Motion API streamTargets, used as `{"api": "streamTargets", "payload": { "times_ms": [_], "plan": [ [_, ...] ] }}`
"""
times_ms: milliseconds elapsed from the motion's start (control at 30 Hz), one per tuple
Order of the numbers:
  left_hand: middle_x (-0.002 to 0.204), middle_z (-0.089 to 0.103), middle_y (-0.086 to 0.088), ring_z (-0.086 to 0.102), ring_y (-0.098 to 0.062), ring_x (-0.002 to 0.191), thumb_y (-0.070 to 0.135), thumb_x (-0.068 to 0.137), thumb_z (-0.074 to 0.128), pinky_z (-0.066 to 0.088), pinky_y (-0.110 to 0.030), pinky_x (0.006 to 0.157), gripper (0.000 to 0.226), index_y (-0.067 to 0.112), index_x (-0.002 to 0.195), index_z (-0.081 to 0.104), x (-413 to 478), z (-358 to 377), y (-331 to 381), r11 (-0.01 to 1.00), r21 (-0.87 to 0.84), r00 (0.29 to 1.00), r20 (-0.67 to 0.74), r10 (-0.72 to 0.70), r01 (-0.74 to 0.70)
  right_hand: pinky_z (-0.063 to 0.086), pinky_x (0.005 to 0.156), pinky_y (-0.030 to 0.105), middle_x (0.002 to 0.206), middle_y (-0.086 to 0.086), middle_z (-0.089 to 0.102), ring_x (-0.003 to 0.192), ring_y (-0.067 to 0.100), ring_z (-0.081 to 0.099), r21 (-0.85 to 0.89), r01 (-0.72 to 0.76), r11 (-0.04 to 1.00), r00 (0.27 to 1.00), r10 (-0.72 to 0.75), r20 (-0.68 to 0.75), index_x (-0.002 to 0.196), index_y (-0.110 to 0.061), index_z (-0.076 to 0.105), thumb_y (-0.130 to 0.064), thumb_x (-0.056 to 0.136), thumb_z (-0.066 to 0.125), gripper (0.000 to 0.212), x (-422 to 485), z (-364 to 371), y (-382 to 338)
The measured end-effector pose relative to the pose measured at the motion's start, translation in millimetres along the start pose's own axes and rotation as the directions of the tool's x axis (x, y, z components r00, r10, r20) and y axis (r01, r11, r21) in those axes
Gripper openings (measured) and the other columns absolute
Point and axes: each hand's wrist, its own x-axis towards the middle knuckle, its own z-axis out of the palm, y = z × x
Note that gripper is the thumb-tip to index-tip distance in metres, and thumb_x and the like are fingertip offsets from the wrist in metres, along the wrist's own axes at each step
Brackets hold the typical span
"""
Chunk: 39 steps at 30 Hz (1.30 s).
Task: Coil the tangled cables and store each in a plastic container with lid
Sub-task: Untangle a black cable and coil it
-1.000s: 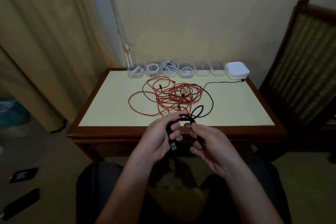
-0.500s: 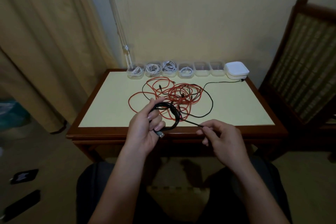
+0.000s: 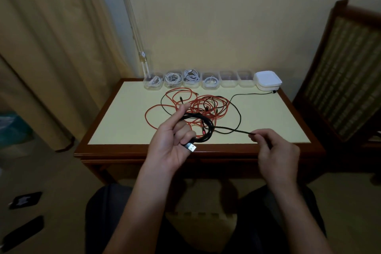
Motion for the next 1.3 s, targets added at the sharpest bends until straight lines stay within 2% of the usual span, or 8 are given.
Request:
{"api": "streamTargets", "payload": {
  "times_ms": [200,333,500,633,833,1000,1167,1300],
  "plan": [
    [0.050,0.023,0.010,0.018,-0.006,0.034,0.013,0.091,0.066,0.015,-0.015,0.038,0.013,0.011,0.103,0.070,-1,3,-4,0.998,-0.063,0.999,-0.037,0.006,-0.008,0.039,0.074,0.004,0.095,-0.017,0.063,0.086,-0.006,0.054,-0.102,0.179,0.979,0.934,-0.137,0.330,0.103,-0.023,0.075,-0.016,0.092,0.070,0.014,-18,23,2],
    [0.050,0.022,0.010,0.017,-0.006,0.034,0.012,0.086,0.068,0.015,-0.015,0.038,0.013,0.014,0.099,0.069,-3,2,-9,0.992,-0.122,0.999,-0.039,-0.023,0.019,0.048,0.070,0.007,0.078,-0.008,0.075,0.076,-0.004,0.069,0.245,-0.169,0.955,0.888,0.040,0.458,0.091,-0.021,0.070,-0.012,0.091,0.073,0.009,-28,30,-17],
    [0.049,0.021,0.011,0.017,-0.007,0.034,0.013,0.081,0.070,0.016,-0.015,0.038,0.012,0.016,0.092,0.068,-4,7,-9,0.985,-0.170,0.999,-0.016,-0.029,0.026,0.061,0.076,0.025,0.094,0.021,0.076,0.090,0.029,0.076,0.734,-0.651,0.196,0.751,0.308,0.584,0.102,0.005,0.063,0.006,0.093,0.062,0.010,-24,36,-45],
    [0.046,0.020,0.010,0.019,-0.007,0.031,0.012,0.084,0.067,0.018,-0.015,0.033,0.004,0.014,0.088,0.066,-5,12,-12,0.976,-0.213,0.999,0.009,-0.038,0.039,0.060,0.074,0.023,0.101,0.020,0.072,0.097,0.028,0.074,0.766,-0.640,-0.060,0.728,0.273,0.629,0.105,0.005,0.062,0.011,0.091,0.059,0.016,-23,39,-58],
    [0.046,0.031,0.006,0.025,-0.004,0.032,0.021,0.094,0.064,0.054,-0.025,0.045,0.013,0.015,0.106,0.065,-3,10,-20,1.000,-0.012,1.000,0.003,0.021,-0.021,0.045,0.047,0.017,0.091,0.006,0.065,0.058,0.008,0.056,0.723,-0.688,-0.059,0.706,0.173,0.686,0.100,-0.006,0.062,-0.003,0.078,0.065,0.023,-26,39,-67],
    [0.097,0.063,-0.015,0.058,-0.017,0.064,0.025,0.078,0.079,0.058,-0.031,0.065,0.045,0.010,0.119,0.069,9,-4,-26,0.993,0.067,0.995,0.009,0.100,-0.100,0.028,0.039,0.018,0.095,0.009,0.064,0.051,0.007,0.041,0.665,-0.747,0.009,0.664,0.046,0.746,0.122,-0.002,0.061,-0.006,0.089,0.056,0.034,-29,35,-73],
    [0.064,0.042,-0.004,0.037,-0.010,0.049,0.022,0.088,0.074,0.046,-0.022,0.051,0.029,0.009,0.113,0.071,8,-9,-30,0.954,0.204,0.973,-0.015,0.229,-0.222,0.027,0.045,0.020,0.092,0.005,0.060,0.070,0.012,0.039,0.654,-0.756,-0.011,0.654,-0.043,0.755,0.109,-0.010,0.068,-0.021,0.092,0.062,0.020,-35,34,-75],
    [0.053,0.039,0.001,0.040,-0.010,0.044,0.017,0.091,0.069,0.044,-0.021,0.048,0.024,0.004,0.112,0.069,4,-11,-28,0.892,0.416,0.983,0.029,0.180,-0.175,0.023,0.042,0.021,0.069,0.001,0.047,0.053,0.008,0.040,0.620,-0.774,0.130,0.632,0.096,0.769,0.082,-0.014,0.056,-0.033,0.095,0.063,0.023,-29,30,-77]
  ]
}}
